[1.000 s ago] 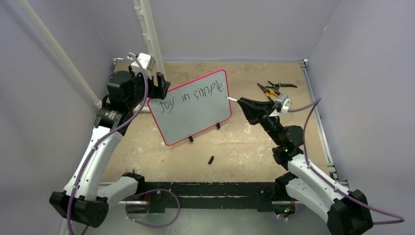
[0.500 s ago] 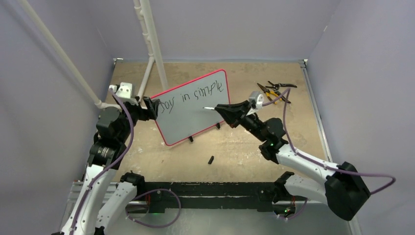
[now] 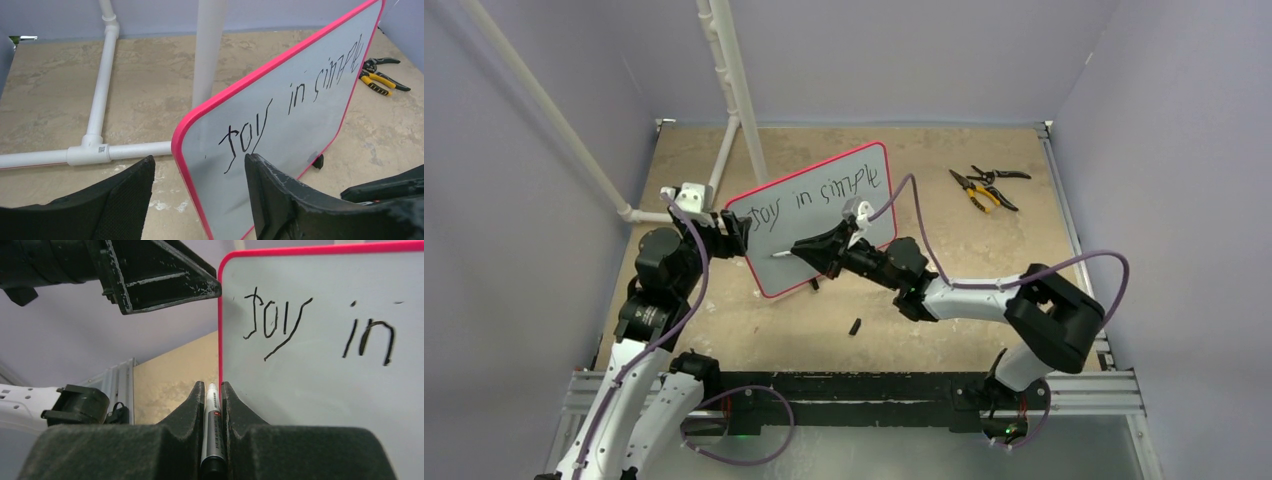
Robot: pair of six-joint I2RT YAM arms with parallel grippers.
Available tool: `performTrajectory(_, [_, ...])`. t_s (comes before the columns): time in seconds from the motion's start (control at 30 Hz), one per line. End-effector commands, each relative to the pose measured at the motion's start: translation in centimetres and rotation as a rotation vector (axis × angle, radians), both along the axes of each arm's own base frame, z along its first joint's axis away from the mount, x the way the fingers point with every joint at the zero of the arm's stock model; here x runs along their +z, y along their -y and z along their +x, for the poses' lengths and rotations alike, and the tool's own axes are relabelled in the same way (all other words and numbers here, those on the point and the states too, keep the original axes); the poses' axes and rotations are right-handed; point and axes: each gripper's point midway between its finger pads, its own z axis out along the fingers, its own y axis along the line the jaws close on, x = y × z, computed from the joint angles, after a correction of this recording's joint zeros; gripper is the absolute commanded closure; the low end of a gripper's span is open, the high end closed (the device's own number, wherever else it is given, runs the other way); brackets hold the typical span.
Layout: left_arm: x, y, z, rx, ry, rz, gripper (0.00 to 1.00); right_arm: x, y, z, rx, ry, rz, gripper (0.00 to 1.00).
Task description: Write a sentence on the whiteboard
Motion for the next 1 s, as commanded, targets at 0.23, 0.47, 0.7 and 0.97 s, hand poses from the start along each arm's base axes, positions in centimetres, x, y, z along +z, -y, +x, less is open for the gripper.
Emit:
performTrajectory(0.23, [-0.1,0.8,0.9,-0.041,0.009,0.014,0.45,0.6,-2.5,2.2,-0.091,0.036,0.037,1.00])
performTrajectory(0.47, [-0.7,1.2,1.2,-0.063,-0.010,0.024,0.50,-0.1,-2.8,3.0,-0.124,0.037,0.033,1.00])
performTrajectory(0.7, [-0.9,1.7,1.2,-0.095,-0.015,0.025,0.52,-0.8,-2.5,4.0,-0.177,0.022,0.023,1.00])
performTrajectory(0.97, [-0.9,1.9,1.1,-0.109,-0.014,0.025,0.53,-1.2,-2.3,4.3,-0.200,0.019,0.010,1.00])
